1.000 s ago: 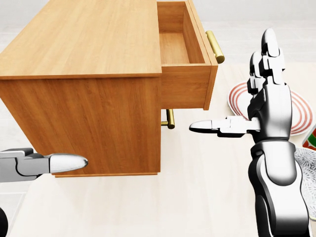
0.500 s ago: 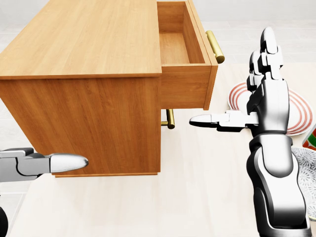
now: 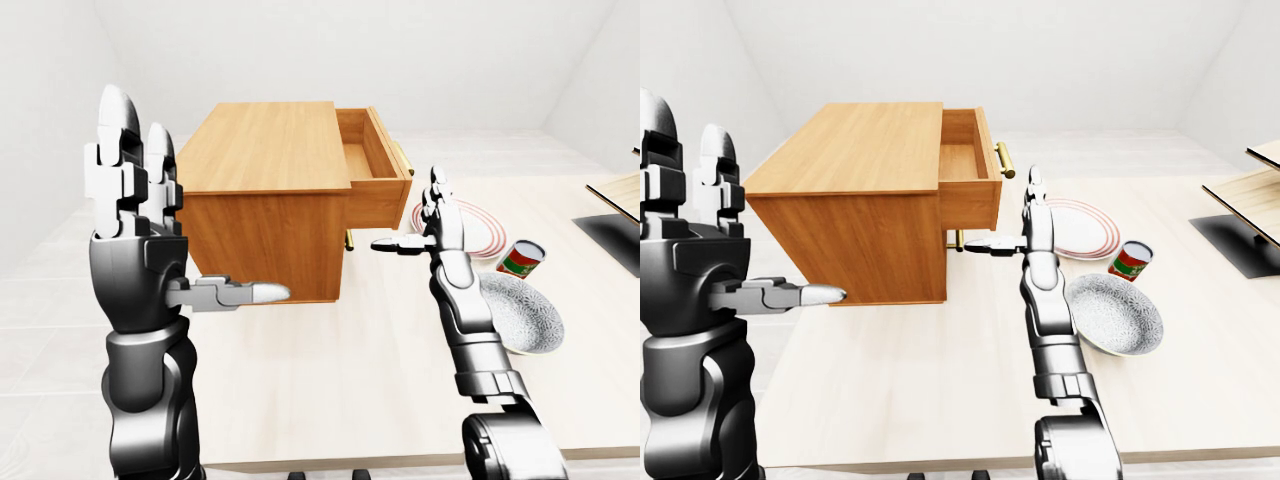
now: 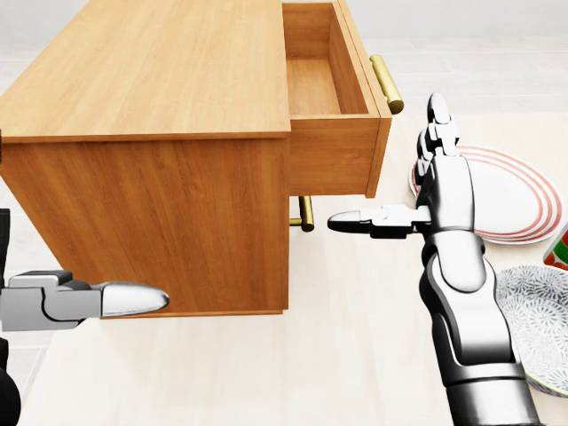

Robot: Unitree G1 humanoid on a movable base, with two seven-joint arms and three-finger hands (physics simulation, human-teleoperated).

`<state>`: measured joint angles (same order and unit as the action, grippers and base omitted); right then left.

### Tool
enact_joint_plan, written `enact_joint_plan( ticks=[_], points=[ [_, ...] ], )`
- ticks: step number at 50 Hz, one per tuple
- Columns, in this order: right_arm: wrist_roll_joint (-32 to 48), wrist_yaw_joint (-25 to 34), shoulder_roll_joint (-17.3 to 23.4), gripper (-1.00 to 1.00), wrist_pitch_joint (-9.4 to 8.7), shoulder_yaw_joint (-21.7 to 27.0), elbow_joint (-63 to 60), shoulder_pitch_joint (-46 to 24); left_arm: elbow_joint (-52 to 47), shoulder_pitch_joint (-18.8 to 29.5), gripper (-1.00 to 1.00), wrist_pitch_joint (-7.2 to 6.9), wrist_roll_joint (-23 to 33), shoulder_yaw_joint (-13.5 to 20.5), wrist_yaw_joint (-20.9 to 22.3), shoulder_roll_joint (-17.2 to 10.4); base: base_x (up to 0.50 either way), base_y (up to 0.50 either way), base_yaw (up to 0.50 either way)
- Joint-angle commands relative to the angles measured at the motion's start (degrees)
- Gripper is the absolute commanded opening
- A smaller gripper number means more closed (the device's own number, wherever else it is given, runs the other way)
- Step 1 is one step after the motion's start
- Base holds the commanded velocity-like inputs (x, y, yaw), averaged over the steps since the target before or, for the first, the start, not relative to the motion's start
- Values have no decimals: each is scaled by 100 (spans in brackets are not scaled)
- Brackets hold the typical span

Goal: Close the top drawer of the cabinet.

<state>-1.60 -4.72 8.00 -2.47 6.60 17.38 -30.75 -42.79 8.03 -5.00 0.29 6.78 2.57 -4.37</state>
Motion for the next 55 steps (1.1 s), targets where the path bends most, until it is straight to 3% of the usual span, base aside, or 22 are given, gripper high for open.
enact_joint_plan(
  ticks=[1, 8, 11, 14, 26, 36, 55],
  points=[
    [-5, -10, -10, 100, 312, -71, 989, -420, -47, 14, 100, 0, 32, -16, 33, 9, 0, 0, 0],
    [52, -26, -59, 100, 256, -166, 942, -512, 25, -12, 100, 0, 44, -13, 51, 20, 0, 0, 0],
    [76, -18, -83, 100, 387, -177, 1139, -548, 7, -21, 100, 0, 46, -18, 62, 18, 0, 0, 0],
    [89, -19, -113, 100, 316, -201, 1052, -552, 15, -13, 100, 0, 48, -14, 59, 22, 0, 0, 0],
    [235, 29, -294, 100, 369, -366, 1105, -523, 98, -5, 100, 0, 65, -20, 57, 24, 0, 0, 0],
    [361, 80, -467, 100, 517, -486, 1192, -376, 106, -16, 100, 0, 75, -28, 61, 26, 0, 0, 0],
    [609, 233, -796, 100, 507, -691, 1098, -179, 122, 8, 100, 0, 73, -21, 66, 23, 0, 0, 0]
  ],
)
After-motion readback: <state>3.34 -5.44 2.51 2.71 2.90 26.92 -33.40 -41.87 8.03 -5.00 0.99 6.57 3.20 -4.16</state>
